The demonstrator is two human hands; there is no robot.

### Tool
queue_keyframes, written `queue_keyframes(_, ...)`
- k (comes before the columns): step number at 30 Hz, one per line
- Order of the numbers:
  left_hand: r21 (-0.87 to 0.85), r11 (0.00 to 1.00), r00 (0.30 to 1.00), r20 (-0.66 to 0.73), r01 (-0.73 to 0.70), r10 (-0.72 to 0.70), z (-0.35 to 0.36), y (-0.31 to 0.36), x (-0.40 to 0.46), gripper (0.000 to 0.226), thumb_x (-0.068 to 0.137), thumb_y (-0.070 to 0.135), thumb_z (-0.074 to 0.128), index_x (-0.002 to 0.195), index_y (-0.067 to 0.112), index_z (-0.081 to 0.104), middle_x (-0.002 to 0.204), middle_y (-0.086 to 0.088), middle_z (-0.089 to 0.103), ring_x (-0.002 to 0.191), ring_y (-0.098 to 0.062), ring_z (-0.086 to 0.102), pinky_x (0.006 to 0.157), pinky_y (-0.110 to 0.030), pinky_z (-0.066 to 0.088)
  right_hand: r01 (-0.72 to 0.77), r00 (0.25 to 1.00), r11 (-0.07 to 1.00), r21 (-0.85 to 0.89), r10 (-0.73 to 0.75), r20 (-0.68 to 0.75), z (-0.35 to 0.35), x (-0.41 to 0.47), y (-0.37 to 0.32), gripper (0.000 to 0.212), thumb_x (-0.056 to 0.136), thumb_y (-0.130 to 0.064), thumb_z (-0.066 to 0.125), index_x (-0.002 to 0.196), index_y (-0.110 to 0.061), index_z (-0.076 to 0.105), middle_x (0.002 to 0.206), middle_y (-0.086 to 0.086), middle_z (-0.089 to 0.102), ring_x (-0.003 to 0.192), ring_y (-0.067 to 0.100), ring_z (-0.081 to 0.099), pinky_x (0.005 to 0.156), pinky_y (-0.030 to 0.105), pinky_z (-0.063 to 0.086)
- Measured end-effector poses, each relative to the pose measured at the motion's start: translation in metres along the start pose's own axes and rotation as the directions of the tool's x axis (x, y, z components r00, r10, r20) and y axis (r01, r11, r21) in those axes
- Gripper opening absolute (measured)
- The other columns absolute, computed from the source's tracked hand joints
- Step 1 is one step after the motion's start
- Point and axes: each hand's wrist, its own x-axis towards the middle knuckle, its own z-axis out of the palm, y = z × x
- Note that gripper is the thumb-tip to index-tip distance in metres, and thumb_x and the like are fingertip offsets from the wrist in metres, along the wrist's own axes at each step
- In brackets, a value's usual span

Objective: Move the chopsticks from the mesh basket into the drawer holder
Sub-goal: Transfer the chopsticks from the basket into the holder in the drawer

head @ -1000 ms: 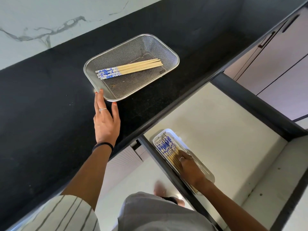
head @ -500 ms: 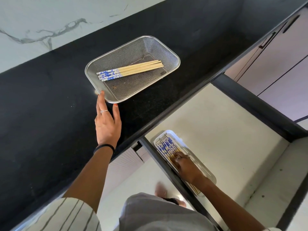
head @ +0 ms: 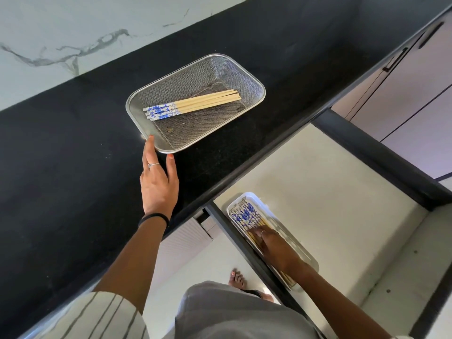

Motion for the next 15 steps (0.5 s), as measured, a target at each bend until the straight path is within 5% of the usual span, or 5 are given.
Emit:
queue_keyframes(9,-0.001,1.000,1.000,-0.006,0.002,-0.002,0.0004,-0.0003,0.0003,0.055,0.103,0.030,0.040,0.152,0.028,0.016,0.158,-0.003,0.030,0.137,-0.026,0.043,0.108,-0.058,0.038,0.072,0.996,0.987,-0.143,-0.063,0.068,-0.0050,0.0098,-0.0009,0.041,0.101,-0.021,0.038,0.142,-0.028,0.039,0.152,-0.003,0.035,0.137,0.022,0.040,0.115,0.040,0.034)
queue_keyframes(15,0.000,1.000,1.000,-0.010,0.000,0.000,0.0004,-0.0009,0.0009,0.055,0.103,0.030,0.040,0.151,0.031,0.015,0.158,-0.003,0.029,0.137,-0.027,0.043,0.107,-0.058,0.039,0.067,0.993,0.988,-0.139,-0.052,0.110,-0.0074,0.0091,0.0035,0.050,0.098,-0.015,0.047,0.146,-0.024,0.035,0.155,-0.005,0.026,0.142,0.019,0.032,0.118,0.036,0.029)
